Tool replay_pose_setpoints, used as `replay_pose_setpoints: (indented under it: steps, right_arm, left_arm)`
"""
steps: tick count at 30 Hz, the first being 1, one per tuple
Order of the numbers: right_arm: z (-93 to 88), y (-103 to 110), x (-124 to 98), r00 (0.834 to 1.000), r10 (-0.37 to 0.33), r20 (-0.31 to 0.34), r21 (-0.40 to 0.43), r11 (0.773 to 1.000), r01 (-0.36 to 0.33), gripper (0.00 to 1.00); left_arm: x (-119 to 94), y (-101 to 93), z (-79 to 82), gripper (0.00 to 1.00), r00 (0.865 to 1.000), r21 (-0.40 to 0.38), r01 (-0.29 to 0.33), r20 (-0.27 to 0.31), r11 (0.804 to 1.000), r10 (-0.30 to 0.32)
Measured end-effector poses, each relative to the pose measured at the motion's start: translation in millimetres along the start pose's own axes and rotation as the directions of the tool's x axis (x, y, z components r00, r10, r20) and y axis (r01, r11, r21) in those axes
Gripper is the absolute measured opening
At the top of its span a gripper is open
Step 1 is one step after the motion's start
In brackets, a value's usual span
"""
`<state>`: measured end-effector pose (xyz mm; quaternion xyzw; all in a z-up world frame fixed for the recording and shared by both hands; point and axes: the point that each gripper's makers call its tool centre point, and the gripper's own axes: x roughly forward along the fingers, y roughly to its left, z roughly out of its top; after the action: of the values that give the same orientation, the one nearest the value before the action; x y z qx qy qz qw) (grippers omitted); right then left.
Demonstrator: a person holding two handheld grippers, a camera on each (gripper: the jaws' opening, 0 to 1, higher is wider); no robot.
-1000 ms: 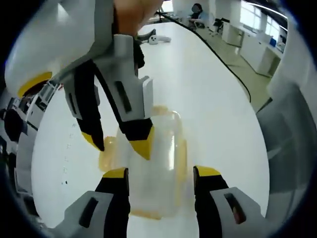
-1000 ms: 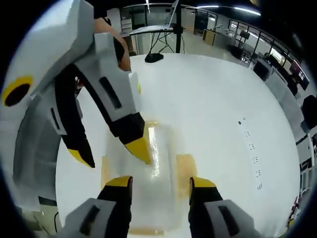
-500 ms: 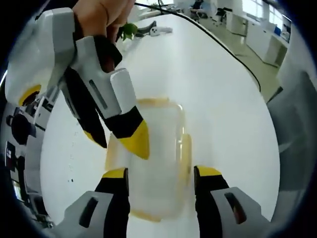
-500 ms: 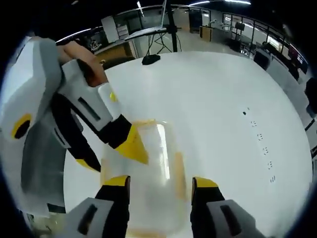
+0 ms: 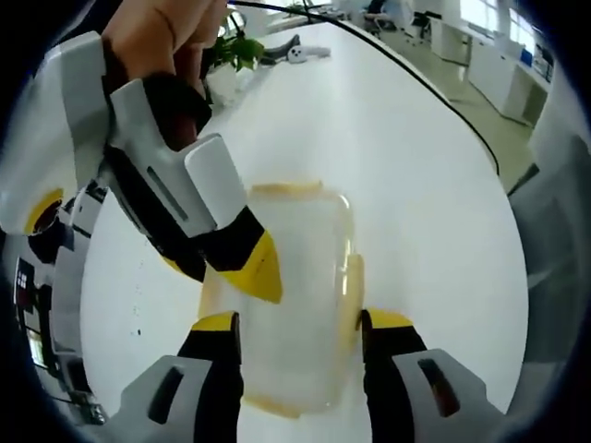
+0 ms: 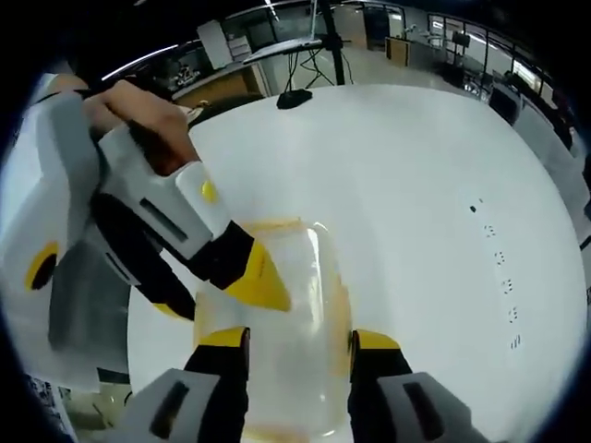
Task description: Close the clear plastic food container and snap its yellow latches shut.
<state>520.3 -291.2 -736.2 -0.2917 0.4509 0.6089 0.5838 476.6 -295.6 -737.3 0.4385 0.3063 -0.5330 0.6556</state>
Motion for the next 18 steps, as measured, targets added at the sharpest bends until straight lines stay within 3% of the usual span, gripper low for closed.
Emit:
replay_pose_setpoints:
  steps: [8,9,10,11,15,18]
  right_arm:
    - [-1.3,1.0,2.0,0.999,0.018,-0.039,-0.018,1.0,-0.019,0.38]
    - [-6.9,2.0,0.8,0.997,0.024,-0.079,-0.002,1.0,-0.024,0.37]
    - [-3.3,7.0,7.3,0.994,0.083,-0.07,-0.014,0.996,-0.084,0.36]
    - [-5.1,1.1,5.6,0.994,0.062,-0.085,-0.008,0.998,-0.063,0.36]
    - [-3.0,-0.7,5.5,0.992,0.082,-0.097,0.001,0.997,-0.082,0.35]
    - [-3.5,-0.5,4.6,0.992,0.088,-0.094,0.007,0.996,-0.088,0.35]
  left_arm:
    - [2.5,-1.3,0.4,0.42,1.0,0.007,-0.018,-0.011,1.0,0.019]
    - [7.0,-8.7,12.5,0.4,0.998,0.012,0.038,0.052,0.999,-0.039]
    - [-0.3,3.1,4.4,0.4,1.0,-0.024,-0.017,-0.009,1.0,0.017]
    - [0.2,2.6,4.7,0.4,1.0,-0.004,-0.004,0.0,1.0,0.004]
    - [2.4,0.3,0.7,0.4,1.0,-0.008,-0.01,0.024,1.0,0.011]
    - [2.7,0.5,1.4,0.41,1.0,0.008,-0.022,0.011,1.0,0.022]
